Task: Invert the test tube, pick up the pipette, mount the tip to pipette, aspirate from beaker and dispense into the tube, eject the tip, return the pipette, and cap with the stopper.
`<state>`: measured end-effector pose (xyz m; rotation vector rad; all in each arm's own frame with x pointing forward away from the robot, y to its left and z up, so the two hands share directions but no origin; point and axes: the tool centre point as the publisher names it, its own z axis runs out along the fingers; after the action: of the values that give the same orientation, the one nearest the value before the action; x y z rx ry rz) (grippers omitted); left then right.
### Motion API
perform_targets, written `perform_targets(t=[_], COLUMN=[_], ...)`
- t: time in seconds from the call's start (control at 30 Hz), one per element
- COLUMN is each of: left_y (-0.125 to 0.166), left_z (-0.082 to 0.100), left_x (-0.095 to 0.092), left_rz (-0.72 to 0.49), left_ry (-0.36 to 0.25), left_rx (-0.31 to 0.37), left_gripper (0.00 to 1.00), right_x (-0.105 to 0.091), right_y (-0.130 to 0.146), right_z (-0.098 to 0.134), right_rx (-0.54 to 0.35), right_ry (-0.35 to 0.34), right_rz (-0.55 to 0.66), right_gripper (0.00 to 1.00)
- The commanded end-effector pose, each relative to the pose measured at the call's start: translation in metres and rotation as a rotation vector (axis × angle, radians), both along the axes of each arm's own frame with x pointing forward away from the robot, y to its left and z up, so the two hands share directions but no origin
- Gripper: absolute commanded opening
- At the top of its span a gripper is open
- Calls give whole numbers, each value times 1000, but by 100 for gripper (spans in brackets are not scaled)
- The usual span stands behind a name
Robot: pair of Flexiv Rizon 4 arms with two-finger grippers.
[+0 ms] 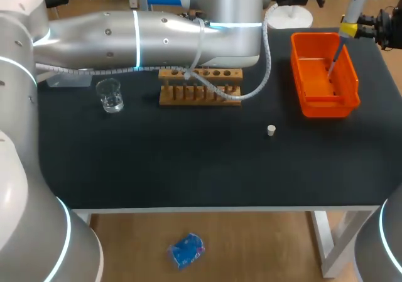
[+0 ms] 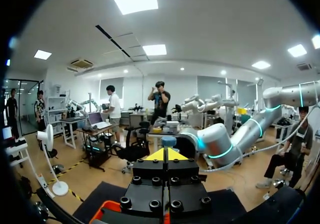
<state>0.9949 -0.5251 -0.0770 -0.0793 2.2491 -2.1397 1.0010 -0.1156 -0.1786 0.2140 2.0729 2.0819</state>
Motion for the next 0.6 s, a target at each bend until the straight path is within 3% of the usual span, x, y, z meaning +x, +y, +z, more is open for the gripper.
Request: perform_targets(t=[0.03, 0.6], left_y=[-5, -6], left_z=[-4, -9], left_x=[0, 1], left_rz=[4, 17], left_ry=[-1, 2], left_rx=[-7, 3], left_gripper=[0, 0], right_x=[1, 1], right_y=[-1, -1], right_z=[0, 0], right_rx=[-1, -1], right_ry=[0, 0], right_rz=[4, 4], right_gripper=[0, 0])
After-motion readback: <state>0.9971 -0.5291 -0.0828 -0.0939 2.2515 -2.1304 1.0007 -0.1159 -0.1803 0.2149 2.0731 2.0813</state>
